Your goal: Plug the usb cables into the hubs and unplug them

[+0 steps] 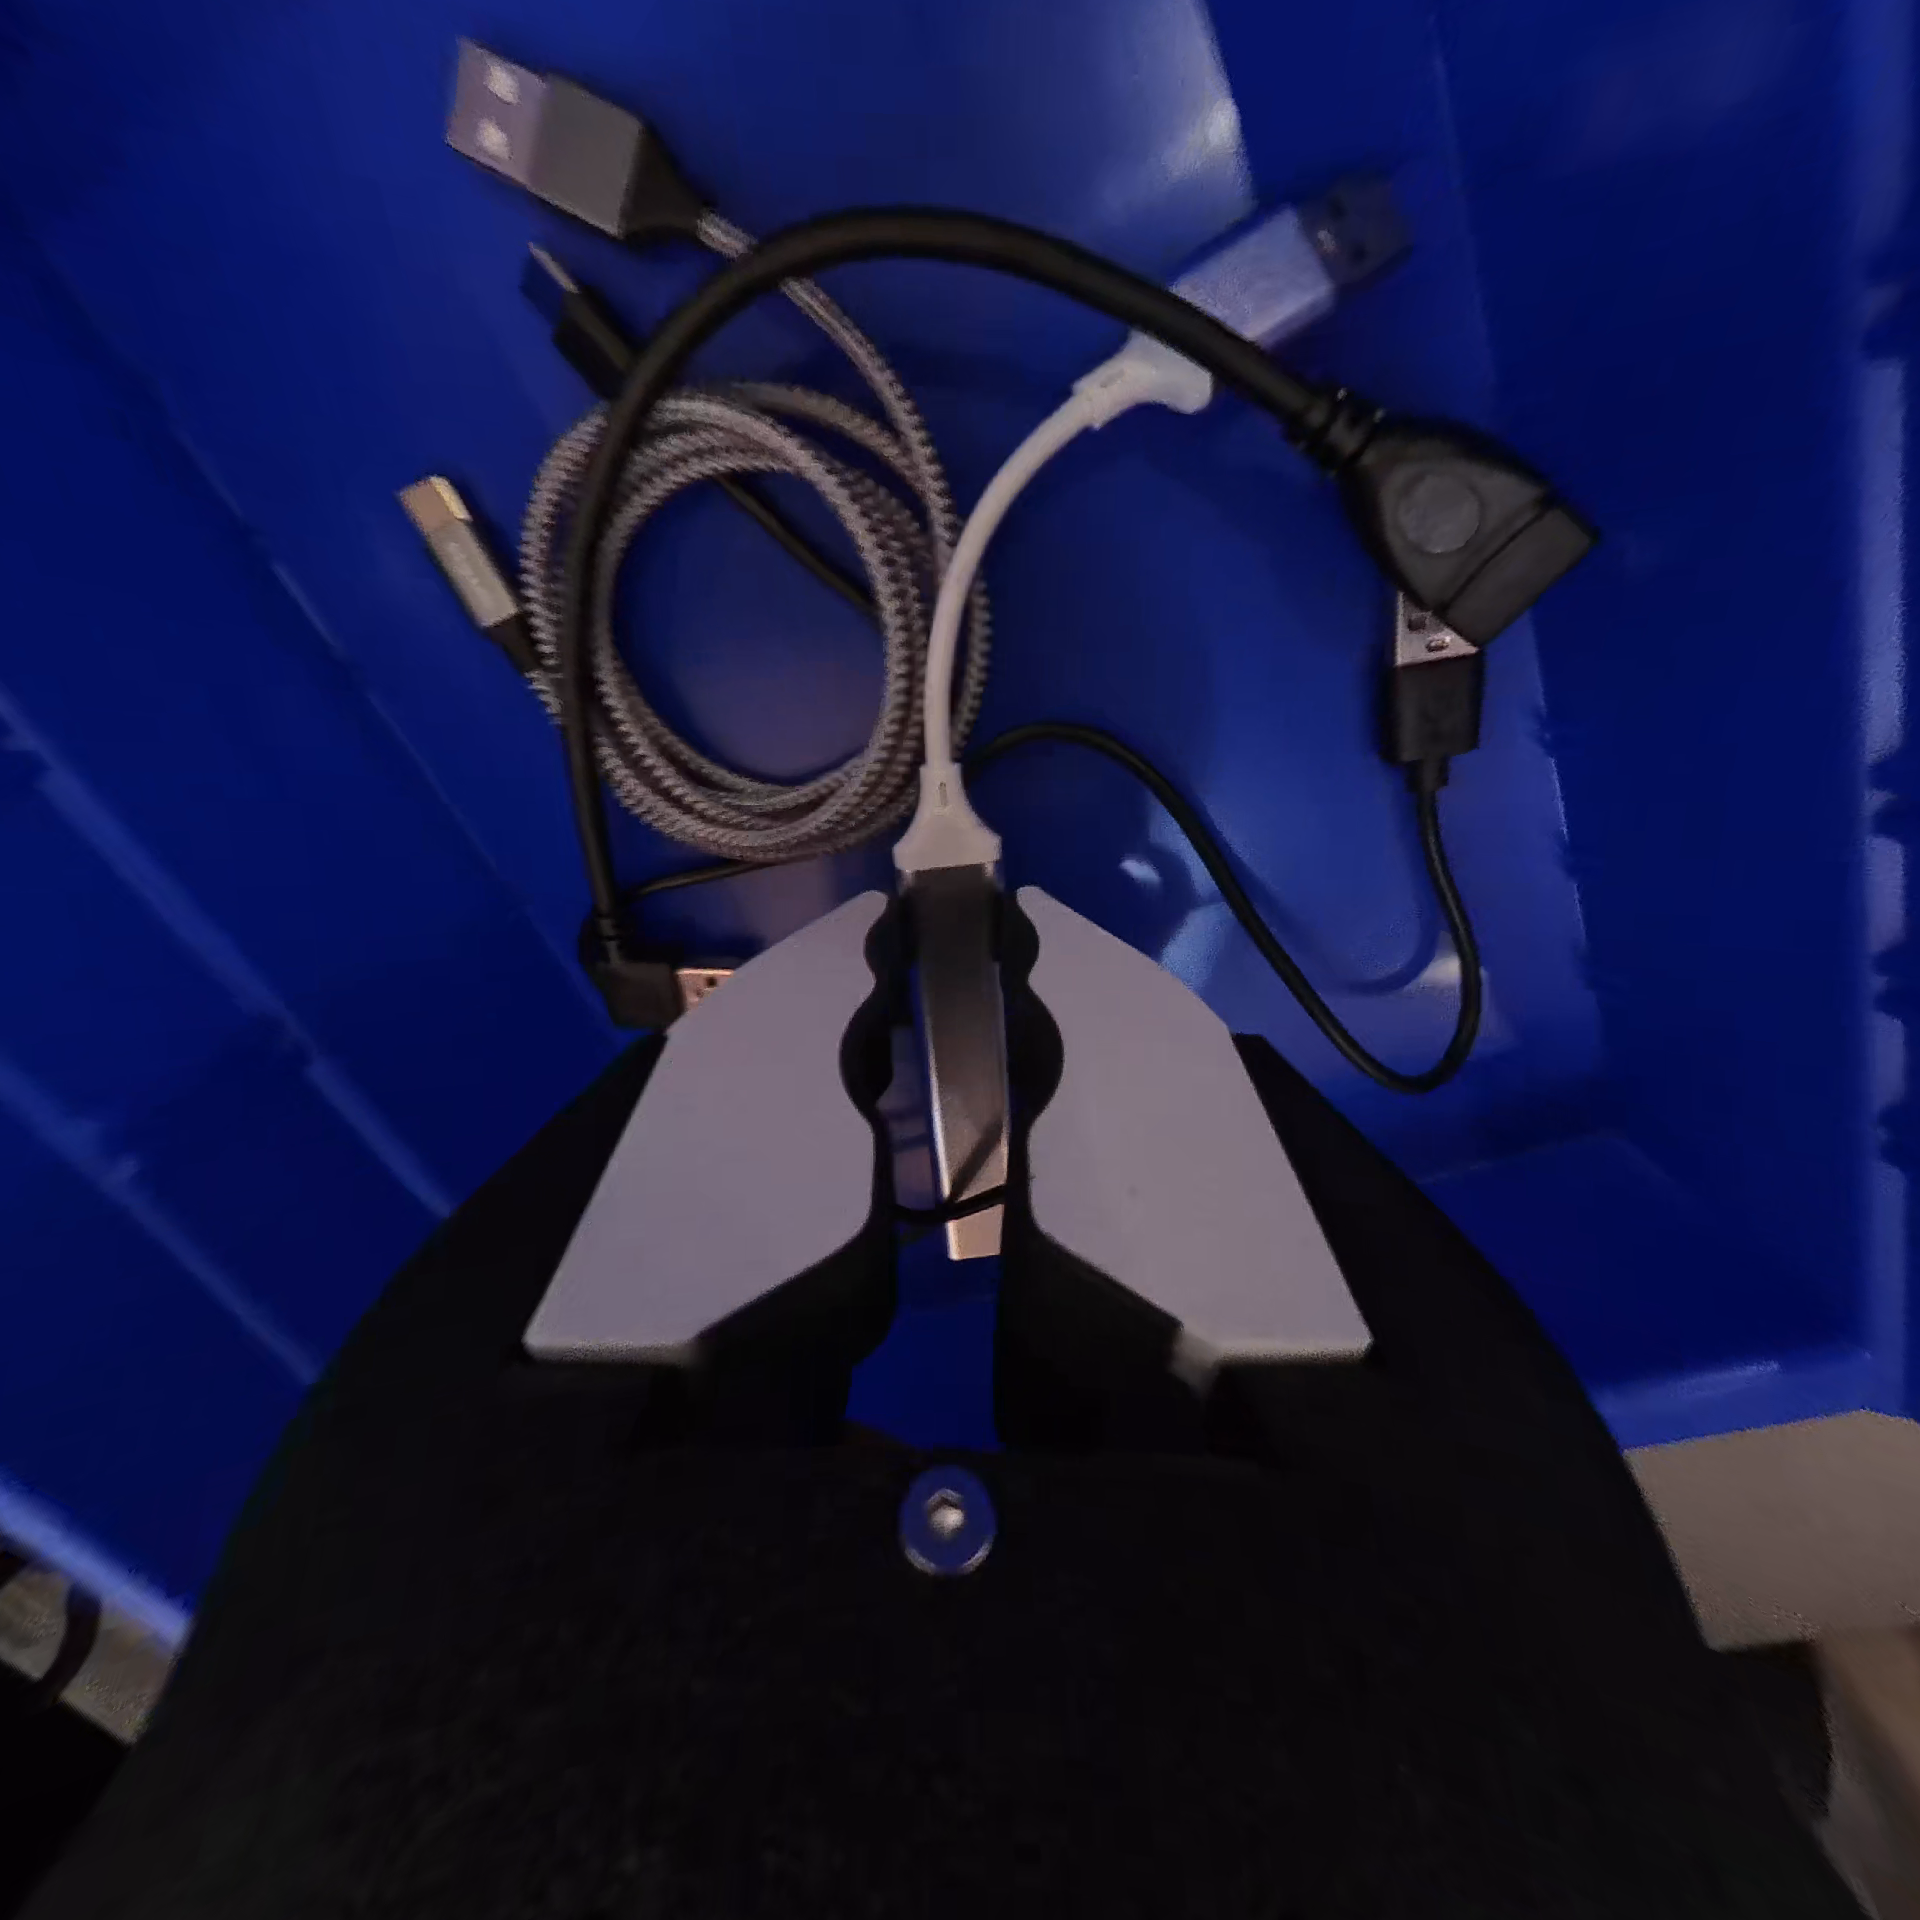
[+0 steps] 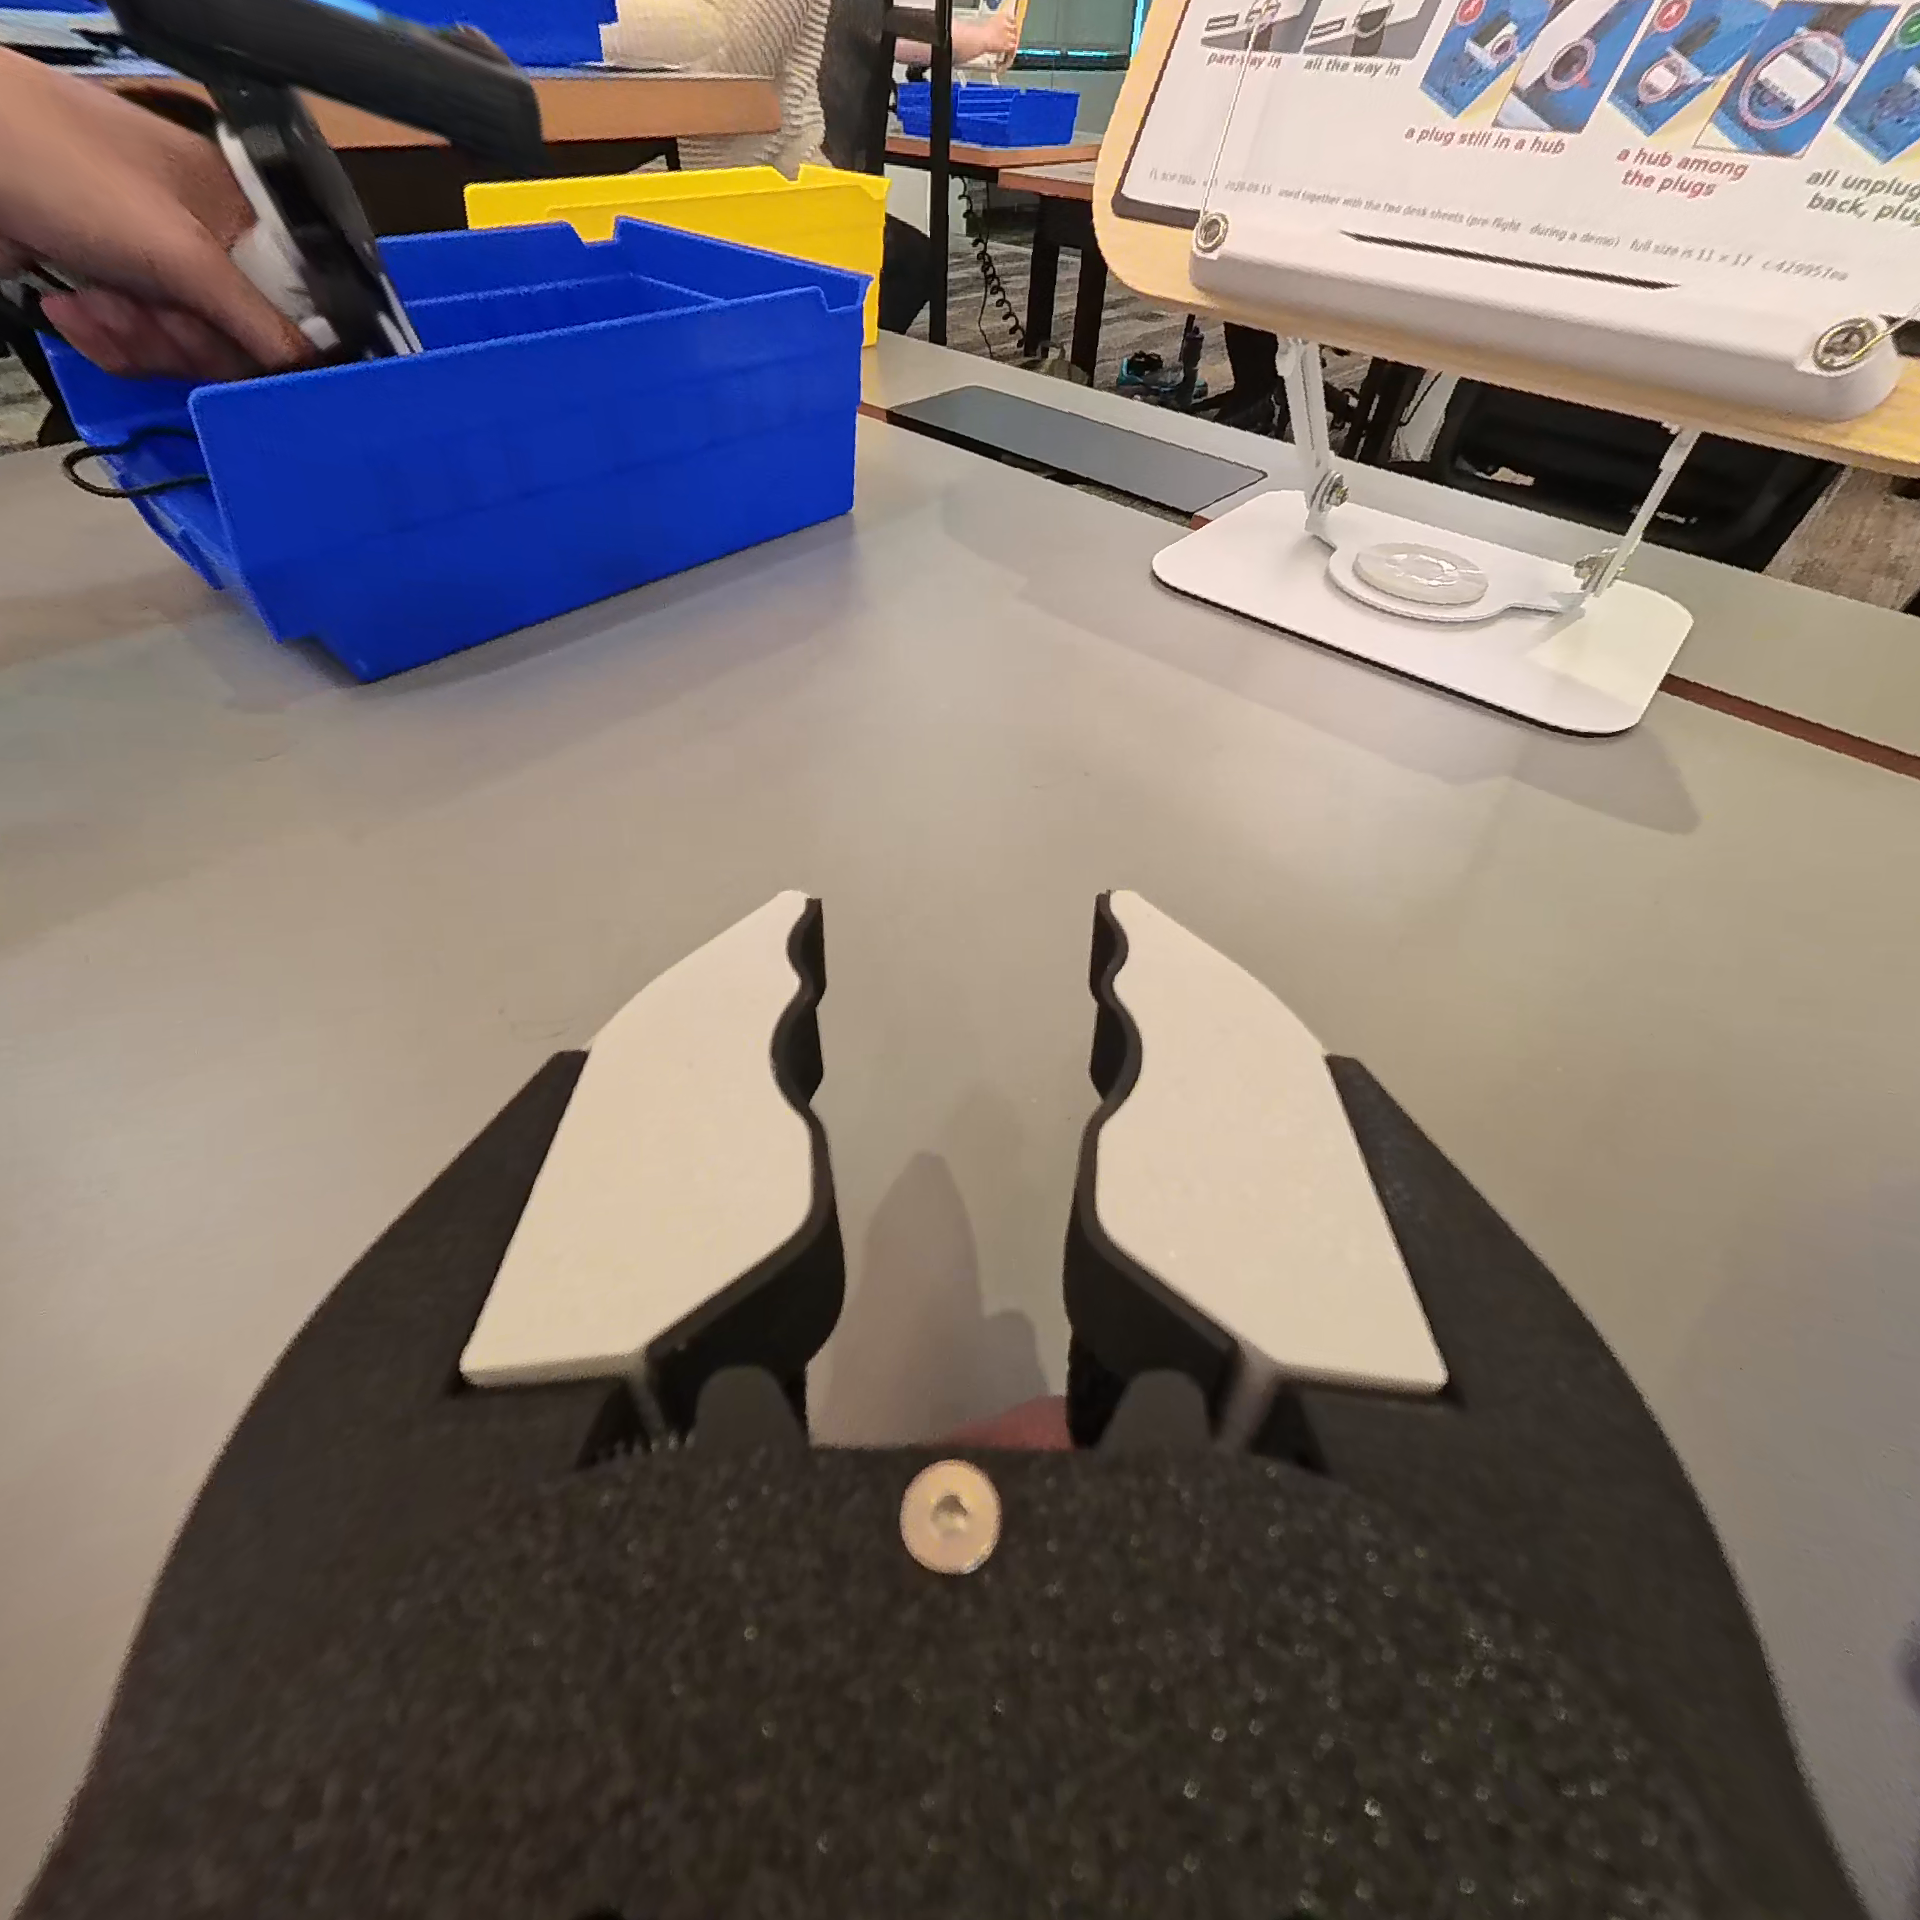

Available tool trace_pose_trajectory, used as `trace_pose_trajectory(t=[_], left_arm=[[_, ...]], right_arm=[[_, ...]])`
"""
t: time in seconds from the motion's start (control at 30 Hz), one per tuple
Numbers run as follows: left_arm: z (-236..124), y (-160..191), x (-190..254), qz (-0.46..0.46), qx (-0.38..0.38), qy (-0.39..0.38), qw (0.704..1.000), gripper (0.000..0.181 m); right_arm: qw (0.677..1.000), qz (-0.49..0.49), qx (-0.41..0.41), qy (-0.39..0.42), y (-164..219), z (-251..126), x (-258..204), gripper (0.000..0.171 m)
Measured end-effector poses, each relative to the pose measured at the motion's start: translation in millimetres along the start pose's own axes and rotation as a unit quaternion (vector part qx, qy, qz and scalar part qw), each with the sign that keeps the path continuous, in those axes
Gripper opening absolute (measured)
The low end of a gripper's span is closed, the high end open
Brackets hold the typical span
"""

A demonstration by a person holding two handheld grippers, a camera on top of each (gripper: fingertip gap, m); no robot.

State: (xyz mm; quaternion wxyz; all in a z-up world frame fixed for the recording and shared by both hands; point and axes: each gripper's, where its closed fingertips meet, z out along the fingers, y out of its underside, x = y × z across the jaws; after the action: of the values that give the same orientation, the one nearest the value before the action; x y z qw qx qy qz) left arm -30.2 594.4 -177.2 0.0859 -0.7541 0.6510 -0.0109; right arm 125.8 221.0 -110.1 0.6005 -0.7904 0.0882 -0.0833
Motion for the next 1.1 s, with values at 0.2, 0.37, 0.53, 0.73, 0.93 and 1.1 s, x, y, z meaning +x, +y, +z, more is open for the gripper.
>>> trace_pose_trajectory(t=[0.2, 0.37, 0.53, 0.73, 0.93, 1.1], left_arm=[[-71, -3, -7, -0.025, 0.121, -0.005, 0.992, 0.017], [-139, -14, -2, -0.001, 0.218, -0.018, 0.976, 0.017], [-163, -23, 10, 0.097, 0.156, -0.059, 0.981, 0.017], [-120, -10, -7, 0.09, -0.028, 0.008, 0.996, 0.017], [-127, 24, -28, 0.083, -0.182, 0.049, 0.979, 0.017], [-139, 47, -49, 0.115, -0.252, -0.017, 0.961, 0.017]], right_arm=[[1.0, 0.002, -0.001, -0.001, 0, 0, 0, 0.049], [1.0, -0.001, -0.002, -0.001, 1, 1, 0, 0.048], [1.0, -0.007, -0.005, 0.0, 1, 1, -2, 0.048], [1.0, -0.017, -0.009, 0.0, 2, 1, -5, 0.048], [1.0, -0.022, -0.013, -0.003, 3, 2, -8, 0.048], [1.0, -0.022, -0.017, -0.009, 4, 3, -9, 0.047]])
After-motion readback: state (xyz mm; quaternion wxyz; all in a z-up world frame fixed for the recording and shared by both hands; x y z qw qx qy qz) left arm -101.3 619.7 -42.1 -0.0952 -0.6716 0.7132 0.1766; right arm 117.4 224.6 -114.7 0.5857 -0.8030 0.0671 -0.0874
